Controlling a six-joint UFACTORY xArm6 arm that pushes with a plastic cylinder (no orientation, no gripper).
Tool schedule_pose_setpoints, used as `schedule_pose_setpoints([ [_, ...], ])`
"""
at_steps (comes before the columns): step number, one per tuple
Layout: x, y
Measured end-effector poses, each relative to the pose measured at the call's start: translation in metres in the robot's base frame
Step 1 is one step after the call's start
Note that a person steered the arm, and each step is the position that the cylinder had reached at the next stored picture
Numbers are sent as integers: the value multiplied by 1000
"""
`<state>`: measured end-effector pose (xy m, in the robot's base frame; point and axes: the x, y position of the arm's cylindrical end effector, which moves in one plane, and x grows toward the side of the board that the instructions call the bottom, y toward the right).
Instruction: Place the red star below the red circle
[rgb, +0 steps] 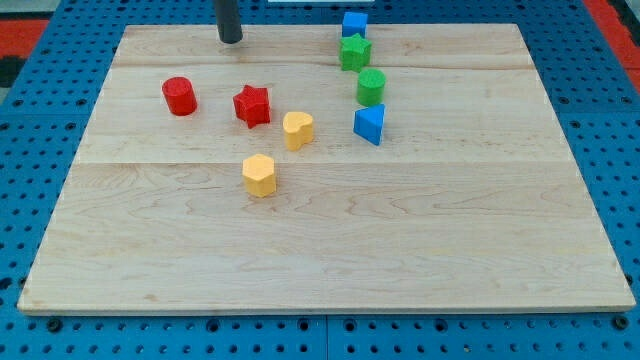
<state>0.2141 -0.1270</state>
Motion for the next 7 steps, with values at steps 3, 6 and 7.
schedule_pose_setpoints([
  [3,25,38],
  [6,121,57],
  [7,148,36],
])
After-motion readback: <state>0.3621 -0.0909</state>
